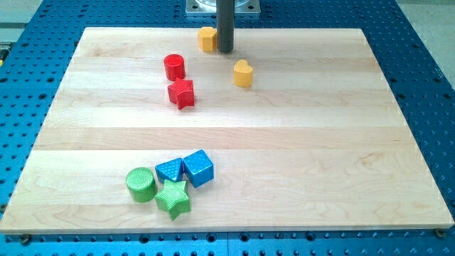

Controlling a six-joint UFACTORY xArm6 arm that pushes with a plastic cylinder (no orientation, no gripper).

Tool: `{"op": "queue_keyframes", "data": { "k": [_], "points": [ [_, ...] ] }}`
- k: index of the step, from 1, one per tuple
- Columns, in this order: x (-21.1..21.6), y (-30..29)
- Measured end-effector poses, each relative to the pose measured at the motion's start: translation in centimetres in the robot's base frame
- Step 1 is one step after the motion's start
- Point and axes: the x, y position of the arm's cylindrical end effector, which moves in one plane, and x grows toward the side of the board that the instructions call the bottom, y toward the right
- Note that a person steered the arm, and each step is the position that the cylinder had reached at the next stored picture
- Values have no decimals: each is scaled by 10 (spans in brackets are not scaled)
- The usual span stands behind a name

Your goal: Slide the red star slightly to the left

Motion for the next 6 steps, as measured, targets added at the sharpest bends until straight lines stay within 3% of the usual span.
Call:
{"op": "queue_keyframes", "data": {
  "k": [1, 2, 3, 4, 5, 6],
  "points": [
    [-3, -31],
    [20, -69],
    [84, -4],
    [141, -10],
    [158, -70],
    [169, -69]
  ]
}}
